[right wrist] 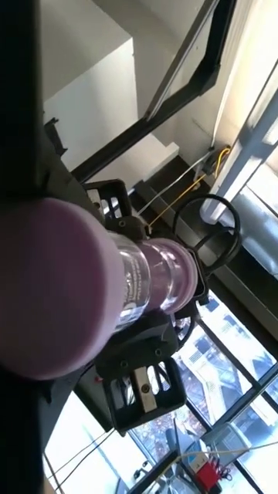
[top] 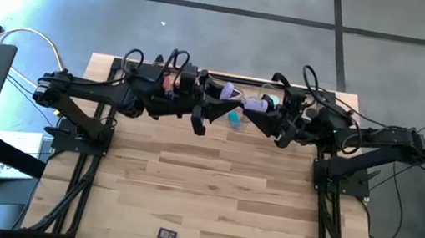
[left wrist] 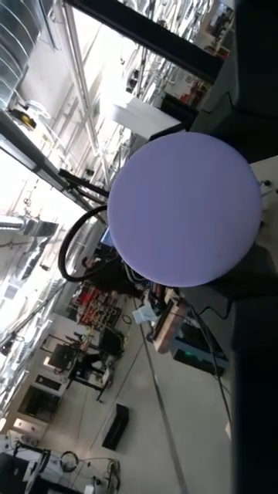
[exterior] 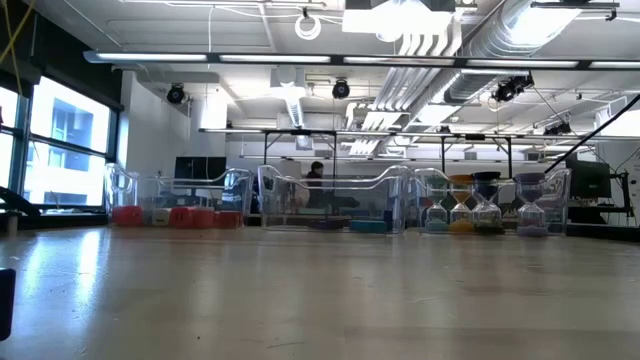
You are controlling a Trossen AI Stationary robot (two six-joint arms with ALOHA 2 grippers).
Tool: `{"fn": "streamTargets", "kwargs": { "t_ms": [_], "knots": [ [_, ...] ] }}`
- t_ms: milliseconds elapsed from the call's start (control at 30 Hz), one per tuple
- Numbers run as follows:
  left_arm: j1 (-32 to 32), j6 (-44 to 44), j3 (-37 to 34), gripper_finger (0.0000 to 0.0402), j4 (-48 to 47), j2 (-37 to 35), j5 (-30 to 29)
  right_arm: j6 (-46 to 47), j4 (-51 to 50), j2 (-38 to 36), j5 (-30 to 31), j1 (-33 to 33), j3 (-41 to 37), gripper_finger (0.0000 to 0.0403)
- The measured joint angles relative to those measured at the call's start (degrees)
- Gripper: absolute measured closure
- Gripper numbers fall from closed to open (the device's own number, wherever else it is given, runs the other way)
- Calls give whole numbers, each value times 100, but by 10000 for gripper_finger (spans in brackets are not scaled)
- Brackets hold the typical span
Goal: Pick & Place Office items
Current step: Put the light purple hourglass into the right transparent bin
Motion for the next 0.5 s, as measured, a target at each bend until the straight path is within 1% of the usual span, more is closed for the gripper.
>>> {"fn": "streamTargets", "kwargs": {
  "t_ms": [67,100,267,433,500],
  "knots": [
    [-1,29,2,236,-20,-3,-25,-3,-12,0,-45,0,0,231],
    [-1,35,2,236,-27,-7,-28,-11,-10,0,-76,-1,-2,235],
    [-8,34,2,236,-32,-9,6,-83,-1,0,-97,-1,-2,235],
    [-1,36,7,233,-67,-11,223,-144,-9,0,-133,4,-2,225],
    [-2,28,9,228,-106,-13,260,-148,-68,0,-137,6,-2,228]
  ]
}}
